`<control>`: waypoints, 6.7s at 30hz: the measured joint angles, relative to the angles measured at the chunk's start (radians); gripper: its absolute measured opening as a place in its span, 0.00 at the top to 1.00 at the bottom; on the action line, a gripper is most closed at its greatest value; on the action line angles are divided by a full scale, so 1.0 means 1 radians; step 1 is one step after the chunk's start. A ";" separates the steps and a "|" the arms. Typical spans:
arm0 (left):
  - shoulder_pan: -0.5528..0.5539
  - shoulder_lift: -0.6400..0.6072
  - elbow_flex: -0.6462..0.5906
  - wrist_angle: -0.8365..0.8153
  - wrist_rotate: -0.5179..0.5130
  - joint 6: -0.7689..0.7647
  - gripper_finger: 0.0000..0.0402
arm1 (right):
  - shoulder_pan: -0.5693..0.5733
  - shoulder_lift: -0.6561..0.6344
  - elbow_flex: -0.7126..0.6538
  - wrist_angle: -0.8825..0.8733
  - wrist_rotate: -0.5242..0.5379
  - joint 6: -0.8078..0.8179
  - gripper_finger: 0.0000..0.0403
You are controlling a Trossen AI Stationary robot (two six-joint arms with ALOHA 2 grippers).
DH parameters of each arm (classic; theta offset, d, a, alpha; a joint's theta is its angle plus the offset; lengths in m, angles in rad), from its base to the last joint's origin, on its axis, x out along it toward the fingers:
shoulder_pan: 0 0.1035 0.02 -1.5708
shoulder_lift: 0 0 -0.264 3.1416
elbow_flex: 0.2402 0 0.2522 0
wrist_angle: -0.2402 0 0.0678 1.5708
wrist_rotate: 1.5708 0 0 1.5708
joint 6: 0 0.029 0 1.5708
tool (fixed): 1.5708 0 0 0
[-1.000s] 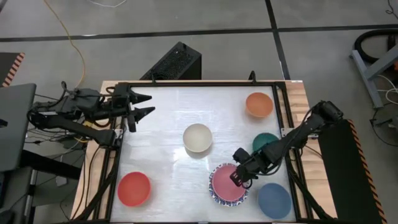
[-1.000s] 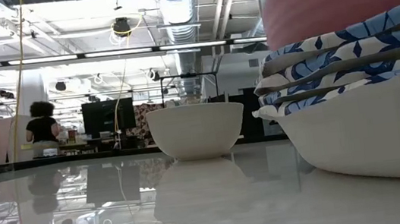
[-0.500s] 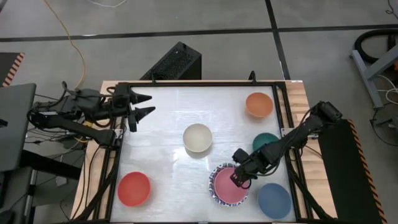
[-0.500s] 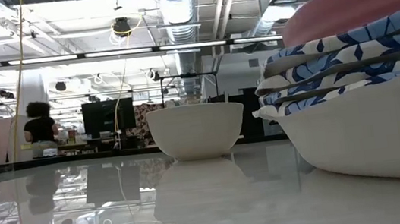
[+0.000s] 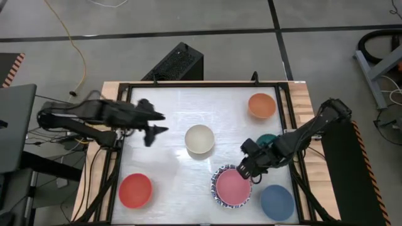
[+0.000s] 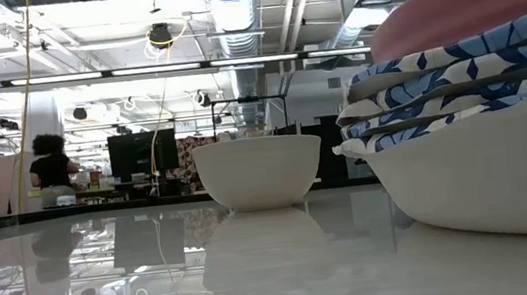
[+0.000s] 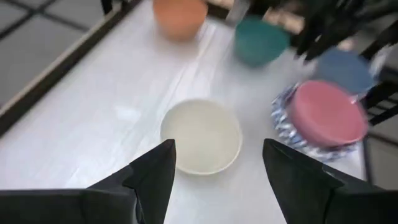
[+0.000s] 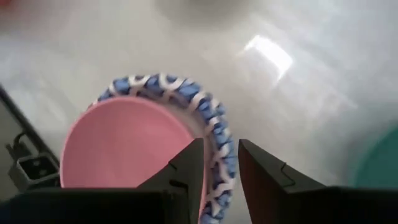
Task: Nest bowls inside each other
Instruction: Stack the gray bowl on top of the pink bowl
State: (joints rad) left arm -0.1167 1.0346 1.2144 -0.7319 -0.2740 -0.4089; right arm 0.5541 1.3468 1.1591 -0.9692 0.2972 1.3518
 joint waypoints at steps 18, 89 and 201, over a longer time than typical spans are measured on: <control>0.269 0.552 0.000 0.123 0.178 0.148 0.43 | 0.015 -0.001 0.012 -0.071 0.115 0.037 0.70; 0.189 0.282 -0.006 1.091 -0.687 0.902 1.00 | -0.297 0.026 0.138 1.252 0.851 -1.589 0.70; -0.171 -0.064 -0.009 -0.166 0.101 -0.060 0.52 | 0.079 0.225 0.135 -0.029 -0.107 0.169 0.69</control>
State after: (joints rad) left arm -0.2878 0.9709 1.2057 -0.8978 -0.1733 -0.4687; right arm 0.6331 1.5717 1.2938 -0.9983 0.1899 1.5208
